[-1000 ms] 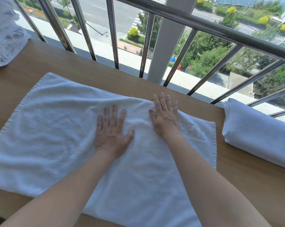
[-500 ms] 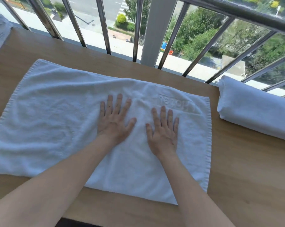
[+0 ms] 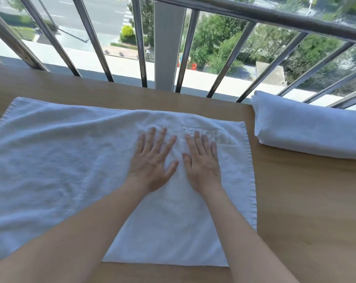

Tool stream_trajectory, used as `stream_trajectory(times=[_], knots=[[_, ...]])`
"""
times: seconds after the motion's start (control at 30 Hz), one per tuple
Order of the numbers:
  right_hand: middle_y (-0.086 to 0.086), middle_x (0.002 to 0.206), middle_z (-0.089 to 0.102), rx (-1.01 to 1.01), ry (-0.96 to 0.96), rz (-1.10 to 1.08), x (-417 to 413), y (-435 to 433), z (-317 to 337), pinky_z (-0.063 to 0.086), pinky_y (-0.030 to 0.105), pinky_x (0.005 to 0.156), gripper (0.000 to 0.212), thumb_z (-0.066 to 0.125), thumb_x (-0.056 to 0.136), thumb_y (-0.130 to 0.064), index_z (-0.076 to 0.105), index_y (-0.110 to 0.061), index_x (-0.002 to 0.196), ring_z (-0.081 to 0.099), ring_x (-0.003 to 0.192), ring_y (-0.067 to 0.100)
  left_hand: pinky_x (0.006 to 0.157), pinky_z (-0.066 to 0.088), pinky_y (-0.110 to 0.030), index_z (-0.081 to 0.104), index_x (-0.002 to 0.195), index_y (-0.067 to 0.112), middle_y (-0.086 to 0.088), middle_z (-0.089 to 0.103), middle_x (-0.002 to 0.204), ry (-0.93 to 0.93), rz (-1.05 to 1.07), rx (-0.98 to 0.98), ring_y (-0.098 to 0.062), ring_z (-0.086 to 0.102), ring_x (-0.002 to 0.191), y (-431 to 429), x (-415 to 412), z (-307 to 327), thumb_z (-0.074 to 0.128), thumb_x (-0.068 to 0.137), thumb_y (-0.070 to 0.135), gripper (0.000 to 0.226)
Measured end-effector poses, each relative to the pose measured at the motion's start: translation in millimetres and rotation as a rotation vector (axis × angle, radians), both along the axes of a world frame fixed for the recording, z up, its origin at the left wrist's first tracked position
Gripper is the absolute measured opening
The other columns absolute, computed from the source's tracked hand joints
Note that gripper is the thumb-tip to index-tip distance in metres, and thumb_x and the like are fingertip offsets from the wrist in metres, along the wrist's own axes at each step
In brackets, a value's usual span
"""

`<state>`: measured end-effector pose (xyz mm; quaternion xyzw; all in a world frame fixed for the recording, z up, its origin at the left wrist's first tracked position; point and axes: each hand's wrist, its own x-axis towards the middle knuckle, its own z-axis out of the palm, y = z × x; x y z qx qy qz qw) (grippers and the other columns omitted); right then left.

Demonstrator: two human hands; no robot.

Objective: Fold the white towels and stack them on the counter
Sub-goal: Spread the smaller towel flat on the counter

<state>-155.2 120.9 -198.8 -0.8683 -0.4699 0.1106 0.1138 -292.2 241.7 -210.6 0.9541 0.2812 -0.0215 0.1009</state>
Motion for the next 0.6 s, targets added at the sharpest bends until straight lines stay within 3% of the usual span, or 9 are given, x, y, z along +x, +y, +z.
stream_trajectory(times=[0.2, 0.37, 0.53, 0.6], knots=[[-0.009, 0.166, -0.012, -0.167, -0.014, -0.204, 77, 3, -5, -0.017, 0.037, 0.12, 0.059, 0.015, 0.101, -0.055, -0.002, -0.042, 0.157, -0.016, 0.151, 0.011, 0.123, 0.007, -0.052, 0.012, 0.16, 0.031, -0.002, 0.003, 0.168, 0.03, -0.006, 0.022, -0.028, -0.004, 0.155, 4, 1, 4, 0.025, 0.095, 0.062, 0.073], [-0.004, 0.166, -0.013, -0.206, 0.02, -0.33, 95, 9, 3, -0.012, 0.046, 0.121, 0.062, 0.015, 0.102, -0.052, -0.003, -0.034, 0.158, -0.019, 0.151, 0.015, 0.124, 0.01, -0.052, 0.014, 0.16, 0.03, -0.002, 0.007, 0.168, 0.032, 0.002, 0.034, -0.028, 0.003, 0.155, 3, 1, 5, 0.03, 0.095, 0.058, 0.072], [0.0, 0.167, -0.001, -0.06, -0.03, 0.03, 17, 9, 1, -0.005, 0.05, 0.123, 0.064, 0.023, 0.1, -0.053, 0.009, -0.032, 0.159, -0.006, 0.154, 0.024, 0.124, 0.01, -0.052, 0.019, 0.159, 0.028, -0.004, 0.011, 0.168, 0.031, 0.002, 0.037, -0.029, 0.008, 0.154, 3, 3, 11, 0.032, 0.094, 0.055, 0.072], [-0.001, 0.167, 0.001, -0.089, -0.055, 0.041, 19, 4, -5, -0.002, 0.051, 0.123, 0.065, 0.026, 0.099, -0.055, 0.01, -0.034, 0.159, -0.003, 0.154, 0.023, 0.123, 0.013, -0.053, 0.022, 0.159, 0.027, -0.004, 0.013, 0.167, 0.016, 0.009, 0.033, -0.029, 0.01, 0.154, 2, 3, 11, 0.033, 0.093, 0.054, 0.072]])
